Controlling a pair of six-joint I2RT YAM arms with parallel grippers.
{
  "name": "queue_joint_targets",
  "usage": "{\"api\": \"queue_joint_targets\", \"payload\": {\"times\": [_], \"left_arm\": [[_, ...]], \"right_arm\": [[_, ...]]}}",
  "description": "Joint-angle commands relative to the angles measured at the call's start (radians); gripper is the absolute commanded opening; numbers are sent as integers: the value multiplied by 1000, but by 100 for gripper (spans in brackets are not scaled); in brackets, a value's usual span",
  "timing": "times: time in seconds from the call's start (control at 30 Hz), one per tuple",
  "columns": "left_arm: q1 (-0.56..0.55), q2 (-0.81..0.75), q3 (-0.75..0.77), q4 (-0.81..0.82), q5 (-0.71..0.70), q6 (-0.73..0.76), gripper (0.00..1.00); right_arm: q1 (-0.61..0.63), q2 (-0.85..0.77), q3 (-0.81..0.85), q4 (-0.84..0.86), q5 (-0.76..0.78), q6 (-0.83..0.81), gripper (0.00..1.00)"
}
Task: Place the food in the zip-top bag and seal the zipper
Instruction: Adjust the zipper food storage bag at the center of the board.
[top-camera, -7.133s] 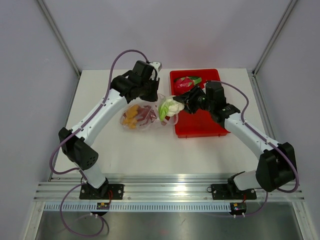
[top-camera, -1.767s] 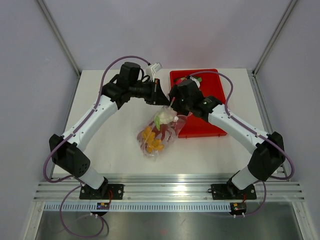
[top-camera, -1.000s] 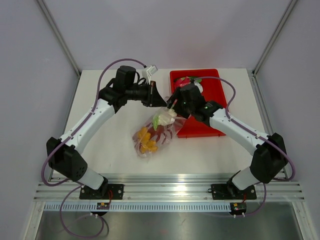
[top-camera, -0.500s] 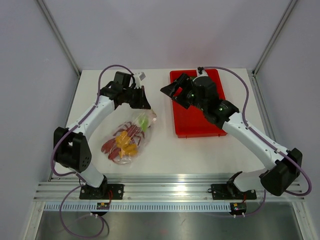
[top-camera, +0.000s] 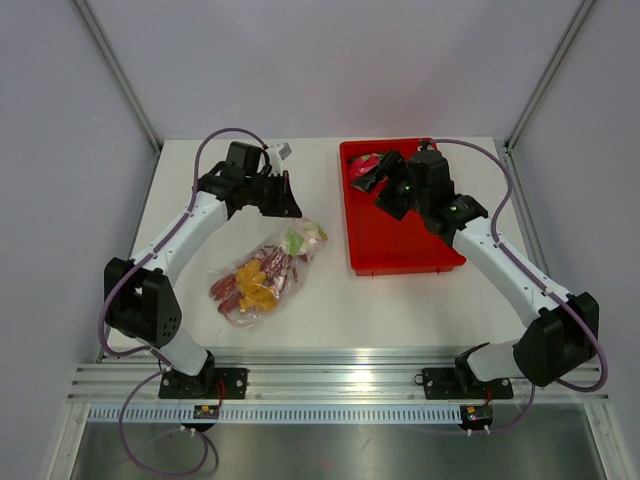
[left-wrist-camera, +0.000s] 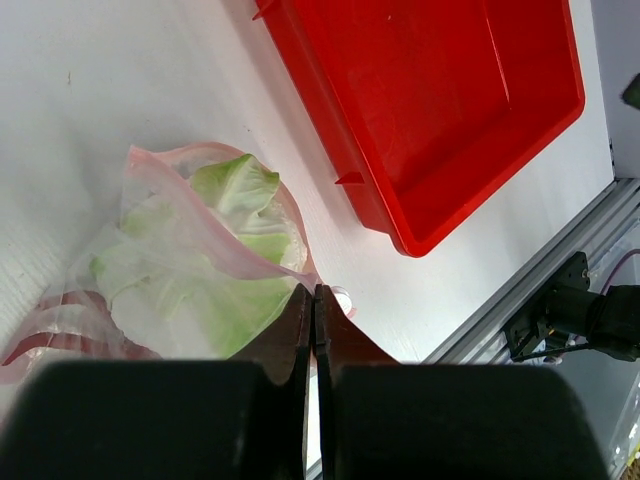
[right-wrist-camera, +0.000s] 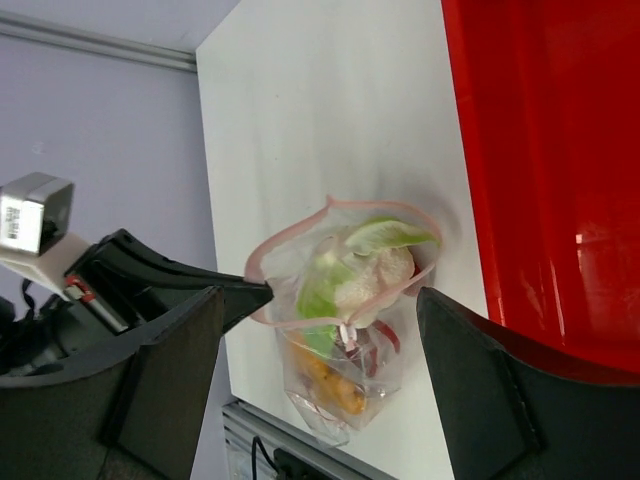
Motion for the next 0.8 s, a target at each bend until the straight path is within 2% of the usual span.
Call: {"api": "queue_joint_targets", "payload": {"times": [0.0, 0.07, 0.2, 0.23, 0.33, 0.77], "left_arm": [[-1, -75, 76, 45, 46, 13, 0], [-1, -77, 80, 45, 52, 10, 0], [-1, -75, 80, 49, 68, 5, 0], [-1, -77, 79, 49, 68, 7, 0], [-1, -80, 76, 51, 74, 5, 0], [-1, -108, 59, 63, 107, -2, 0]], "right_arm": [[-8, 29, 9, -18, -64, -62, 85], [-8, 59, 17, -11, -87, -73, 85], [-8, 196, 74, -1, -155, -101, 77], [-7, 219, 88, -1, -165, -105, 70], [-2, 308, 144, 2, -188, -119, 60], [18, 553, 322, -50, -187, -147, 41]]}}
